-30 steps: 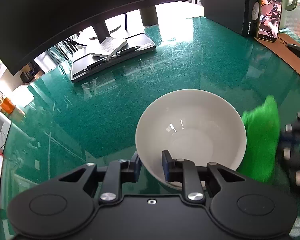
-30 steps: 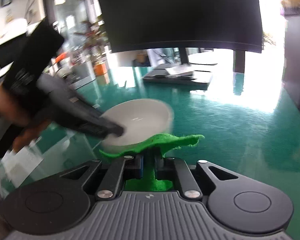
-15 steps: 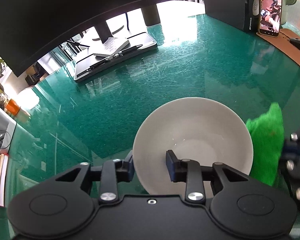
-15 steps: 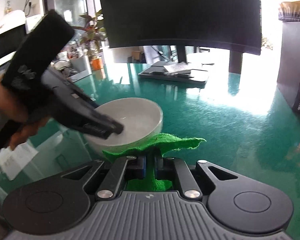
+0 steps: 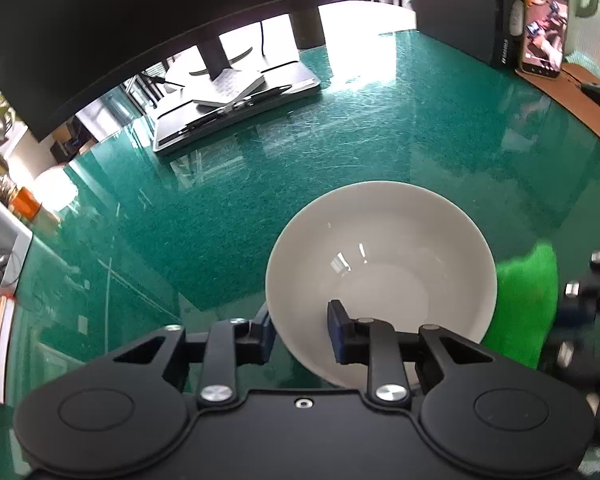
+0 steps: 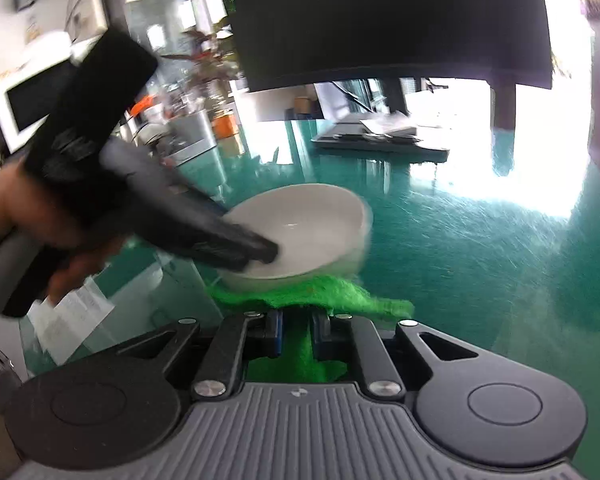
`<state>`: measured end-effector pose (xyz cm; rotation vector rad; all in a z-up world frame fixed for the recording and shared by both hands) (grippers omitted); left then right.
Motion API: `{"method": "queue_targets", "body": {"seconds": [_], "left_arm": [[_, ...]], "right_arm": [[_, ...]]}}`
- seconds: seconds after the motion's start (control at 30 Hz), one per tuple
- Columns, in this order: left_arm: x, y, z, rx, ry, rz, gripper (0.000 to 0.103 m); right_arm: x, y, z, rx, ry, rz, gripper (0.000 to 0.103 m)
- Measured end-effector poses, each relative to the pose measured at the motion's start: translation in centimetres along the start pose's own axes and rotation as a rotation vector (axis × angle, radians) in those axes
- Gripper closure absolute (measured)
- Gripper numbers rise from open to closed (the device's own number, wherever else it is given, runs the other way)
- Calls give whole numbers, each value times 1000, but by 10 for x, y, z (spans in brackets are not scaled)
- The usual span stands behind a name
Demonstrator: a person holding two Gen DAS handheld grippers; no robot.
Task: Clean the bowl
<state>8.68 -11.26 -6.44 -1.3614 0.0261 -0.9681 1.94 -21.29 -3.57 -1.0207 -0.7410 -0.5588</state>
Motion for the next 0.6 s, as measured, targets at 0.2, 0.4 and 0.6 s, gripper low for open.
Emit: {"method": "queue_targets", "body": {"seconds": [0.2,0.4,0.6], "left_arm": [[-8,-9,-12,-30,50,2,76],[8,-11,-6,-3,157,-27,55],[21,-2,-12,-68,197,-23,51]], "right_arm": [[19,-2,-28,-67,46,-52,90],[12,-14,-24,-53,38,-59,90],[-2,-22,-14,-31,24,-34,89]]}}
Point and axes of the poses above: each gripper's, at about its wrist camera, not at the fingertips, and y roughly the way its jaws point, z to its left, x to its top, the point moved 8 cm from there along y, roughly the way its jaws point, and after that the axes turned 6 degrees about y, right-handed, at the moved point
